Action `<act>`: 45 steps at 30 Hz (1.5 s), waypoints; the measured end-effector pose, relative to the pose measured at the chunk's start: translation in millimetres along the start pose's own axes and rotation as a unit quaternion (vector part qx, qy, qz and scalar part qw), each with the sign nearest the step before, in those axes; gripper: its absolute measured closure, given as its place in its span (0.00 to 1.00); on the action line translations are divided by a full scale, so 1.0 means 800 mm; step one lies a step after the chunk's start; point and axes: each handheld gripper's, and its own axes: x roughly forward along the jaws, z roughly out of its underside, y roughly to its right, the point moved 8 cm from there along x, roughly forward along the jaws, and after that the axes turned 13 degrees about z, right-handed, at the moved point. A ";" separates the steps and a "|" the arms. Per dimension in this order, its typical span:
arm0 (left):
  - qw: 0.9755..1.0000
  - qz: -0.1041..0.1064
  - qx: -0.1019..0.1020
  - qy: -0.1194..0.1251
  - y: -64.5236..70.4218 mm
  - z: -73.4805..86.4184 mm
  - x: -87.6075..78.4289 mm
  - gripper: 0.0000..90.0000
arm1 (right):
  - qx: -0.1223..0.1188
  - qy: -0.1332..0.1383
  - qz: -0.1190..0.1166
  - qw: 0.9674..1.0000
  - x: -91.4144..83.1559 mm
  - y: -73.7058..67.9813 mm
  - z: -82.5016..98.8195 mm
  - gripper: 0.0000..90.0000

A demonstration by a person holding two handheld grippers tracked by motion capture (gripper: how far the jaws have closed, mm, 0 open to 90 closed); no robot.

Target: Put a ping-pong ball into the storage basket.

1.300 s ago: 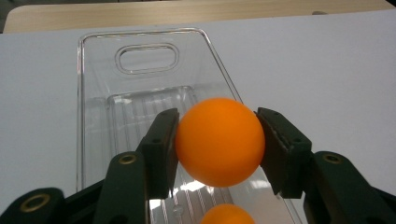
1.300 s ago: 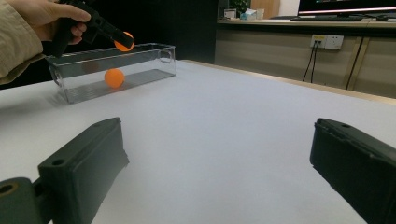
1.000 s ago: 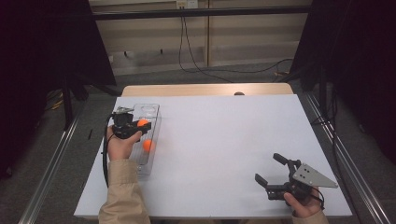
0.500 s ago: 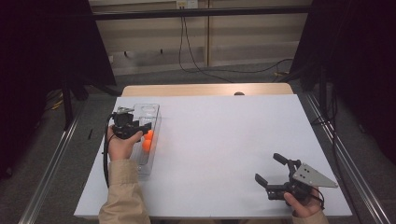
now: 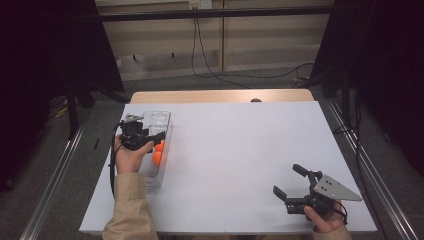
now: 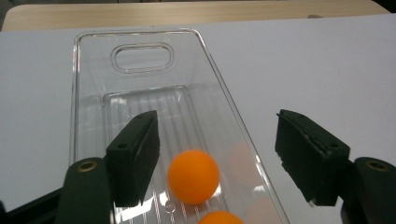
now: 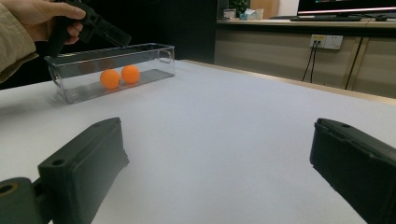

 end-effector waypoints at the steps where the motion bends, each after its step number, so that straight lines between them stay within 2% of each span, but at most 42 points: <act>1: 1.000 0.002 0.002 0.003 0.002 -0.001 -0.001 0.33 | 0.000 0.000 0.000 1.000 0.000 0.000 0.000 0.03; 5: 1.000 0.010 0.007 0.009 0.010 -0.002 -0.009 0.28 | 0.003 0.000 0.002 1.000 0.000 0.002 0.000 0.03; 7: 0.999 0.022 0.009 0.026 0.016 -0.003 -0.013 0.27 | 0.003 0.000 0.003 1.000 0.000 0.002 0.000 0.03; 9: 0.999 0.025 0.011 0.034 0.019 -0.002 -0.016 0.26 | 0.001 0.000 0.004 1.000 0.001 0.002 0.000 0.03; 16: 0.998 0.037 0.021 0.044 0.028 0.005 -0.030 0.22 | -0.001 0.000 0.002 1.000 0.001 0.000 0.000 0.03; 19: 0.997 0.049 0.011 0.060 0.032 0.007 -0.034 0.21 | -0.001 0.000 0.002 1.000 0.000 0.000 -0.001 0.03; 26: 0.997 0.045 0.018 0.061 0.032 0.015 -0.039 0.19 | -0.001 0.000 0.002 1.000 0.000 0.000 -0.001 0.03; 37: 0.994 0.059 0.037 0.084 0.046 0.024 -0.047 0.13 | -0.003 0.001 0.002 1.000 0.000 -0.001 -0.001 0.03; 41: 0.993 0.058 0.041 0.090 0.048 0.031 -0.050 0.10 | -0.005 0.000 0.002 1.000 0.000 -0.001 -0.001 0.03; 45: 0.992 0.059 0.048 0.102 0.049 0.037 -0.055 0.07 | -0.004 0.000 0.002 1.000 0.000 -0.001 -0.001 0.03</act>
